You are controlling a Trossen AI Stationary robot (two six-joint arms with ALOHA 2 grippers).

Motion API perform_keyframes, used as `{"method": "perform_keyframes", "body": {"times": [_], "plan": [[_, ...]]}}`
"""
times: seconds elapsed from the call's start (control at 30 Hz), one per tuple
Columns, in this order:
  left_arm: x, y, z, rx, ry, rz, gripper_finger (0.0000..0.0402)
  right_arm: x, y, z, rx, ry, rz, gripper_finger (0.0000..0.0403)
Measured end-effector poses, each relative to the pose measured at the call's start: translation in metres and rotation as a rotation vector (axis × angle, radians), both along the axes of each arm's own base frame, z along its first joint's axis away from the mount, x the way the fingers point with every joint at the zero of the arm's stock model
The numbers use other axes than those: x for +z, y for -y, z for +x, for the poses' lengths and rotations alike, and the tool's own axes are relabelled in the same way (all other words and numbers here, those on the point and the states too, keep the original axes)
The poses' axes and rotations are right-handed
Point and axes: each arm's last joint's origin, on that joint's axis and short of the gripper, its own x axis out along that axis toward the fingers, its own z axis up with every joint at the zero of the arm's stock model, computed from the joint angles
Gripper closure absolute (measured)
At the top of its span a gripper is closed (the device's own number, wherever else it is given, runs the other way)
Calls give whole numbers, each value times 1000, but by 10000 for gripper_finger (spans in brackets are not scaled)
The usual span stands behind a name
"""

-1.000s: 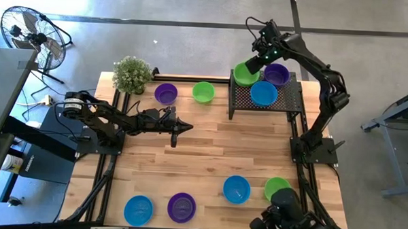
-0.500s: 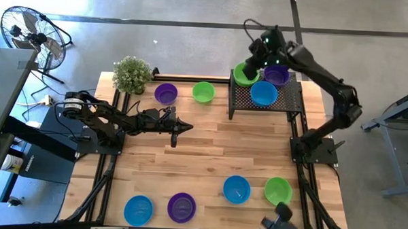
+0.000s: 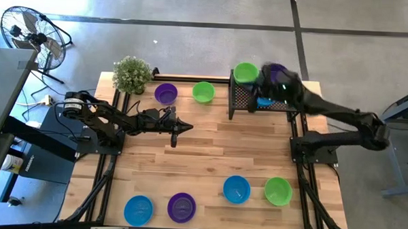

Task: Pick & Place Mini bowls
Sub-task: Stack the purple bowl on the other purple bowls on the shelf

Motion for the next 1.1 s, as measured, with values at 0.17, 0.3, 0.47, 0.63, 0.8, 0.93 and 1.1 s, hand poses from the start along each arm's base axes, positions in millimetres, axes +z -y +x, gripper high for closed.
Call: {"method": "perform_keyframes", "body": {"times": [0.17, 0.3, 0.47, 0.63, 0.8, 0.93, 1.1], "plan": [[0, 0, 0, -1, -1, 11, 399, -29, -37, -9, 132, 101, -45, 400], [0, 0, 0, -3, -2, 24, 399, -55, -58, -18, 227, 154, -59, 402], [0, 0, 0, -3, 1, 24, 399, -86, -77, -30, 346, 193, -50, 402], [4, 0, 3, -5, 24, 20, 399, -109, -87, -43, 393, 243, -63, 401], [11, 1, 11, -84, 26, 18, 399, -131, -94, -57, 419, 308, -76, 401], [13, 0, 18, -91, -5, 11, 399, -145, -96, -66, 406, 334, -43, 401], [16, -1, 26, -93, -71, -3, 399, -146, -99, -65, 423, 325, -38, 400]]}}
